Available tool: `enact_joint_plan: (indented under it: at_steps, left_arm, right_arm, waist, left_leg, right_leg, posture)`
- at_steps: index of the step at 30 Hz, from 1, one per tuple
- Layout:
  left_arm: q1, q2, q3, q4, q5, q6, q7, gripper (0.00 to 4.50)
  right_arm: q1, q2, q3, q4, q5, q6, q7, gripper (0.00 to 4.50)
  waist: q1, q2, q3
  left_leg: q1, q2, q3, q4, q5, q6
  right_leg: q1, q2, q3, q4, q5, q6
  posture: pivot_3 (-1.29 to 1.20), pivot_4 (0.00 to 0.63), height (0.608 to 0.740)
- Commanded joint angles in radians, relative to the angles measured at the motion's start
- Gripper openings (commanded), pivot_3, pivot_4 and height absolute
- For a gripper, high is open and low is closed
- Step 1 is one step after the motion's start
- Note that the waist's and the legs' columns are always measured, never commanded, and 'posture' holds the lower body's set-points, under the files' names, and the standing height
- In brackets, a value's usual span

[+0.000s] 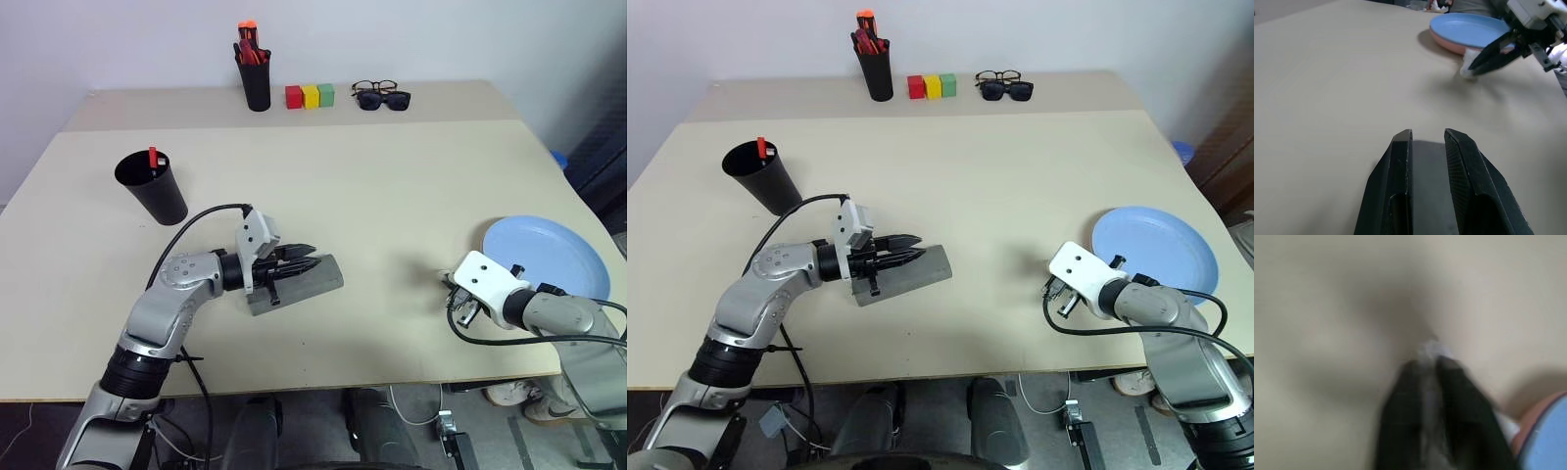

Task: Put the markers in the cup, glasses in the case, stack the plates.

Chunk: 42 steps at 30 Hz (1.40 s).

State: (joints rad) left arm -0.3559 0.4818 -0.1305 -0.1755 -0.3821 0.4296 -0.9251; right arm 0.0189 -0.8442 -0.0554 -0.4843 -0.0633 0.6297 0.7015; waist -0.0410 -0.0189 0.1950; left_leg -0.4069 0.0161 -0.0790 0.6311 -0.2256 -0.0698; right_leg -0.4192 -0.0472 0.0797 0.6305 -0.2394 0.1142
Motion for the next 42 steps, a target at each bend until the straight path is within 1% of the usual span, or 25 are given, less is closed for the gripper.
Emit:
enact_joint_plan:
  at_steps: [1, 5, 8, 10, 11, 13, 14, 16, 18, 20, 22, 25, 27, 28, 29, 31, 32, 34, 35, 42]
  left_arm:
    - [0.025, 0.012, 0.044, 0.004, -0.011, -0.042, -0.006, 0.98]
    - [0.058, 0.032, 0.077, 0.048, -0.004, -0.09, -0.015, 0.98]
    - [0.046, 0.028, 0.102, 0.086, -0.01, -0.11, -0.002, 0.98]
    - [0.037, 0.025, 0.114, 0.11, -0.007, -0.121, 0.006, 0.98]
    - [0.035, 0.025, 0.116, 0.116, -0.002, -0.13, 0.007, 0.98]
    - [0.033, 0.026, 0.116, 0.119, 0.002, -0.139, 0.006, 0.98]
    - [0.035, 0.029, 0.118, 0.119, 0.001, -0.142, 0.004, 0.98]
    - [0.033, 0.033, 0.117, 0.114, -0.001, -0.145, -0.005, 0.98]
    - [0.032, 0.039, 0.107, 0.102, 0.001, -0.147, -0.017, 0.98]
    - [0.037, 0.043, 0.105, 0.083, 0.003, -0.139, -0.013, 0.98]
    - [0.044, 0.043, 0.105, 0.054, 0.0, -0.125, 0.001, 0.98]
    - [0.058, 0.039, 0.107, 0.008, -0.005, -0.099, 0.027, 0.98]
    - [0.065, 0.039, 0.107, -0.014, -0.008, -0.084, 0.038, 0.98]
    - [0.068, 0.038, 0.107, -0.022, -0.008, -0.078, 0.043, 0.98]
    - [0.069, 0.038, 0.107, -0.027, -0.009, -0.072, 0.046, 0.98]
    - [0.069, 0.036, 0.106, -0.036, -0.011, -0.062, 0.053, 0.98]
    - [0.066, 0.034, 0.105, -0.036, -0.012, -0.057, 0.054, 0.98]
    - [0.058, 0.031, 0.099, -0.033, -0.012, -0.052, 0.055, 0.98]
    - [0.053, 0.03, 0.095, -0.03, -0.01, -0.051, 0.054, 0.98]
    - [0.013, 0.019, 0.079, -0.002, -0.007, -0.043, 0.047, 0.98]
  right_arm:
    - [-0.044, -0.009, -0.088, -0.041, 0.008, 0.031, -0.03, 0.05]
    - [-0.171, 0.0, -0.186, 0.021, -0.015, 0.131, -0.13, 0.05]
    - [-0.201, -0.022, -0.2, 0.104, -0.054, 0.141, -0.183, 0.05]
    - [-0.193, -0.033, -0.205, 0.13, -0.046, 0.133, -0.171, 0.55]
    - [-0.184, -0.028, -0.21, 0.111, -0.009, 0.133, -0.136, 0.82]
    - [-0.17, -0.021, -0.216, 0.08, 0.039, 0.117, -0.09, 1.73]
    - [-0.158, -0.015, -0.218, 0.053, 0.07, 0.114, -0.063, 2.38]
    - [-0.109, -0.022, -0.21, -0.002, 0.125, 0.111, 0.004, 3.39]
    - [-0.038, -0.054, -0.177, -0.036, 0.115, 0.026, 0.05, 4.45]
    - [-0.011, -0.072, -0.114, -0.002, 0.06, -0.045, 0.035, 4.45]
    - [-0.019, -0.085, -0.062, 0.062, 0.014, -0.084, 0.015, 4.45]
    - [-0.045, -0.08, -0.016, 0.139, -0.024, -0.117, -0.008, 4.45]
    - [-0.062, -0.075, -0.003, 0.171, -0.037, -0.129, -0.018, 3.94]
    - [-0.067, -0.073, -0.004, 0.174, -0.033, -0.131, -0.015, 3.58]
    - [-0.07, -0.072, -0.004, 0.173, -0.03, -0.132, -0.013, 3.11]
    - [-0.07, -0.075, -0.008, 0.166, -0.027, -0.131, -0.009, 2.02]
    - [-0.069, -0.077, -0.01, 0.158, -0.026, -0.13, -0.009, 1.56]
    - [-0.067, -0.072, -0.023, 0.138, -0.019, -0.123, -0.012, 0.47]
    - [-0.068, -0.066, -0.033, 0.123, -0.013, -0.116, -0.016, 0.03]
    - [-0.108, -0.054, -0.136, 0.039, 0.025, -0.016, -0.042, 0.03]
  waist:
    - [-0.001, 0.0, 0.0]
    - [-0.003, 0.0, 0.0]
    - [0.005, -0.001, -0.001]
    - [0.011, -0.001, -0.001]
    - [0.013, -0.001, -0.001]
    - [0.016, -0.001, 0.0]
    - [0.016, 0.0, 0.0]
    - [0.015, 0.0, 0.0]
    - [0.02, 0.0, 0.0]
    - [0.02, 0.0, 0.0]
    - [0.019, 0.0, 0.0]
    - [0.02, 0.0, 0.0]
    - [0.018, -0.001, -0.001]
    - [0.019, -0.001, -0.001]
    - [0.02, 0.0, -0.001]
    - [0.021, -0.001, 0.0]
    - [0.022, -0.001, 0.0]
    - [0.022, -0.001, 0.0]
    - [0.022, -0.001, 0.0]
    - [0.022, 0.0, 0.0]
  left_leg:
    - [0.0, 0.0, 0.0, 0.0, 0.0, 0.0]
    - [0.0, 0.0, 0.0, 0.0, 0.0, 0.0]
    - [0.0, 0.0, 0.0, 0.0, 0.0, 0.0]
    - [0.0, 0.0, 0.0, 0.0, 0.0, 0.0]
    - [-0.001, 0.0, 0.0, -0.001, 0.0, 0.0]
    - [-0.001, 0.0, 0.0, -0.001, 0.0, 0.0]
    - [0.0, 0.0, 0.0, -0.001, 0.0, 0.0]
    - [0.0, 0.0, 0.0, -0.001, 0.0, 0.0]
    - [0.0, 0.0, 0.0, -0.001, 0.0, 0.0]
    - [0.0, 0.0, 0.0, -0.001, 0.0, 0.001]
    - [0.0, 0.0, 0.001, 0.0, 0.0, 0.0]
    - [0.0, 0.0, 0.001, 0.001, 0.0, 0.0]
    - [0.0, 0.0, 0.001, 0.0, 0.0, 0.0]
    - [0.0, 0.0, 0.001, 0.0, 0.0, 0.0]
    - [0.0, 0.0, 0.001, 0.0, 0.0, 0.0]
    - [0.0, 0.0, 0.001, 0.0, 0.0, 0.0]
    - [0.0, 0.0, 0.001, 0.0, 0.0, 0.0]
    - [0.0, 0.0, 0.001, 0.0, 0.0, 0.0]
    - [0.0, 0.0, 0.001, 0.0, 0.0, 0.0]
    - [0.0, 0.0, 0.001, 0.0, 0.0, 0.0]
  right_leg:
    - [0.0, 0.0, 0.0, 0.0, 0.0, 0.0]
    - [0.0, 0.0, 0.0, 0.0, 0.0, 0.0]
    - [0.0, 0.0, 0.0, 0.0, 0.0, -0.001]
    - [0.0, 0.0, 0.0, -0.001, 0.0, 0.0]
    - [0.0, 0.0, 0.0, -0.001, 0.0, 0.0]
    - [0.0, 0.0, 0.0, -0.001, 0.0, 0.0]
    - [0.0, 0.0, 0.0, 0.0, 0.0, 0.0]
    - [0.0, 0.0, 0.0, 0.0, 0.0, 0.0]
    - [0.0, 0.0, 0.0, 0.0, 0.0, 0.0]
    - [0.0, 0.0, 0.0, 0.0, 0.0, 0.001]
    - [0.0, 0.0, 0.0, -0.001, 0.0, 0.0]
    - [0.0, 0.0, 0.001, 0.0, 0.0, 0.0]
    - [0.0, 0.0, 0.001, 0.0, 0.0, 0.0]
    - [0.0, 0.0, 0.001, 0.0, 0.0, 0.0]
    - [0.0, 0.0, 0.001, 0.0, 0.0, 0.0]
    - [0.0, 0.0, 0.0, 0.0, 0.0, 0.0]
    - [0.0, 0.0, 0.001, 0.0, 0.0, 0.0]
    - [0.0, 0.0, 0.001, 0.0, 0.0, 0.0]
    - [0.0, 0.0, 0.001, 0.0, 0.0, 0.0]
    - [0.0, 0.0, 0.0, 0.0, 0.0, 0.0]
  posture:
    - [0.0, 0.15, 0.74]
    - [0.0, 0.15, 0.74]
    - [0.0, 0.15, 0.74]
    - [0.0, 0.15, 0.74]
    - [0.0, 0.15, 0.74]
    - [0.0, 0.15, 0.74]
    - [0.0, 0.15, 0.74]
    - [0.0, 0.15, 0.74]
    - [0.0, 0.15, 0.74]
    - [0.0, 0.15, 0.74]
    - [0.0, 0.15, 0.74]
    - [0.0, 0.15, 0.74]
    - [0.0, 0.15, 0.74]
    - [0.0, 0.15, 0.74]
    - [0.0, 0.15, 0.74]
    - [0.0, 0.15, 0.74]
    - [0.0, 0.15, 0.74]
    - [0.0, 0.15, 0.74]
    - [0.0, 0.15, 0.74]
    - [0.0, 0.15, 0.74]
